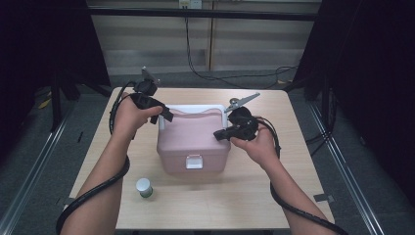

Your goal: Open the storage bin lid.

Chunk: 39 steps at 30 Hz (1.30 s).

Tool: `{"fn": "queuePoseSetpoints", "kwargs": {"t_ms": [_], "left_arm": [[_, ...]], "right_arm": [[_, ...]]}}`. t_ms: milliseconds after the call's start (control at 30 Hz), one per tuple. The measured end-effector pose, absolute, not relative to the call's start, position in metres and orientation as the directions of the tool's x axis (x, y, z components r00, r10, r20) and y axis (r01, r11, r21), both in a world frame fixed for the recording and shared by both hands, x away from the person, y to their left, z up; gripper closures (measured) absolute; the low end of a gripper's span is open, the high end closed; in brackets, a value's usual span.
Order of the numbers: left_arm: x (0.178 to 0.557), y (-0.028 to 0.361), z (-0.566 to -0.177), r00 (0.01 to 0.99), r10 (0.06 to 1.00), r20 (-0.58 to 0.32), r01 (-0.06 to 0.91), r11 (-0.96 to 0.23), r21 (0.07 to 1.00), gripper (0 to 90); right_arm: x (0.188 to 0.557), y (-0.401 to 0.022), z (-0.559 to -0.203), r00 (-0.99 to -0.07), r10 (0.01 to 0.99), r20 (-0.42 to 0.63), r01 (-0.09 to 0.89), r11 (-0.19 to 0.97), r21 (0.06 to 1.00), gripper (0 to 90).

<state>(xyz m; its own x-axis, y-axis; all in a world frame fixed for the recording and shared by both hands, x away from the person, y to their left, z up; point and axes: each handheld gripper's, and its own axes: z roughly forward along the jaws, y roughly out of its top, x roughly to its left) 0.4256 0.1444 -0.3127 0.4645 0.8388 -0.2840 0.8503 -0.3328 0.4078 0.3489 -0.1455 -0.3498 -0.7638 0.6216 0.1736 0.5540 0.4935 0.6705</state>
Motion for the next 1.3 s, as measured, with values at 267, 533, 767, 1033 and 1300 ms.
{"fn": "queuePoseSetpoints", "kwargs": {"t_ms": [267,533,767,1033,1300], "left_arm": [[0.422,0.144,-0.306,0.481,0.833,-0.273,0.843,-0.353,0.406,40.1],[0.412,0.148,-0.296,0.498,0.825,-0.268,0.831,-0.366,0.418,42.7],[0.409,0.145,-0.294,0.509,0.825,-0.247,0.826,-0.386,0.411,43.4],[0.407,0.148,-0.295,0.518,0.819,-0.248,0.815,-0.384,0.434,43.5],[0.409,0.143,-0.3,0.527,0.819,-0.227,0.805,-0.395,0.442,42.9]], "right_arm": [[0.349,-0.143,-0.349,-0.762,0.627,0.162,0.555,0.503,0.663,90.0],[0.349,-0.145,-0.35,-0.749,0.636,0.186,0.57,0.475,0.67,90.0],[0.35,-0.144,-0.349,-0.75,0.637,0.179,0.569,0.484,0.664,90.0],[0.35,-0.145,-0.35,-0.748,0.637,0.185,0.571,0.477,0.668,90.0],[0.35,-0.145,-0.35,-0.747,0.638,0.188,0.573,0.474,0.669,90.0]]}}
